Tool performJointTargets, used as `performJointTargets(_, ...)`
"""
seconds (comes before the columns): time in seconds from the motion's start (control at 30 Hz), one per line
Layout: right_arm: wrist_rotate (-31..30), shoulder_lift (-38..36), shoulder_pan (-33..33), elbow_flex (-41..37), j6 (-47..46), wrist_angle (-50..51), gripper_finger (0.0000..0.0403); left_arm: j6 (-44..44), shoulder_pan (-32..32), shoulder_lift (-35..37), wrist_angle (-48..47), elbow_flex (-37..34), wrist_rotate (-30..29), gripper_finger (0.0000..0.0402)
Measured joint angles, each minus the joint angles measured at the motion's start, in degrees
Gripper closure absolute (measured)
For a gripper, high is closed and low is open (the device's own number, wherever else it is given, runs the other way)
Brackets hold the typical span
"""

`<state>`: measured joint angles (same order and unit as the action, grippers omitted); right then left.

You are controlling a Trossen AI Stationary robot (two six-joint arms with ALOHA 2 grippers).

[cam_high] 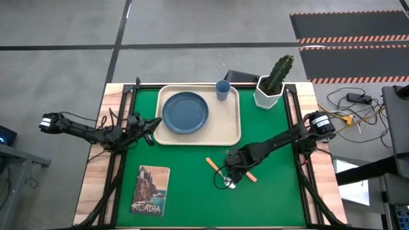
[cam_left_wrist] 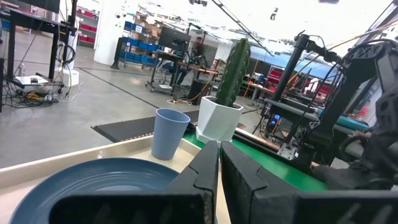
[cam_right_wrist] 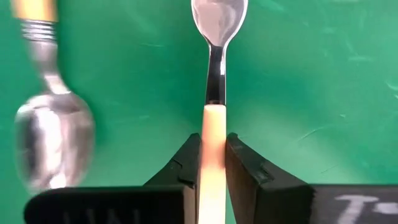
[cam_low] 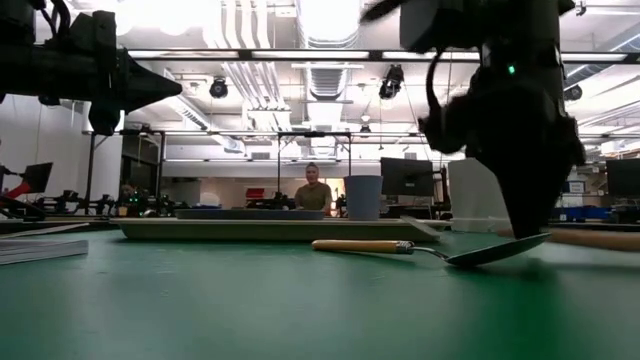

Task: Pick and place plate/cup/fork/spoon on tray
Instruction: Put the yellow fork on the white tray

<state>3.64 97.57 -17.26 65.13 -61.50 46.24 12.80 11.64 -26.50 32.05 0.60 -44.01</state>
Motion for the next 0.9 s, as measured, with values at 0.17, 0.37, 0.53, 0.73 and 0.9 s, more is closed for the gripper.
performJointTargets(0.17, -1.1, -2.01, -0.13, 3.12, 0.08, 0.23, 0.0366, 0.02, 0.0, 0.0, 0.0, 0.0, 0.0, 0.0402)
performJointTargets(0.37, -9.47, -4.31, 0.35, 7.08, -1.43, -0.18, 0.0365, 0.04, 0.01, 0.02, 0.03, -0.02, -0.01, 0.0402)
performJointTargets(0.53, -21.21, -4.21, 1.27, 10.7, 3.54, -0.41, 0.0365, 0.02, 0.02, 0.03, 0.02, -0.02, -1.09, 0.0402)
performJointTargets(0.73, -38.14, -3.82, 1.4, 12.84, 11.3, -5.96, 0.0365, 0.23, 0.02, 0.02, 0.05, 0.02, -1.16, 0.0402)
performJointTargets(0.9, -48.21, -3.81, 1.39, 10.39, 24.97, -25.15, 0.0365, 0.31, 0.02, 0.06, 2.15, 0.07, -1.15, 0.0402)
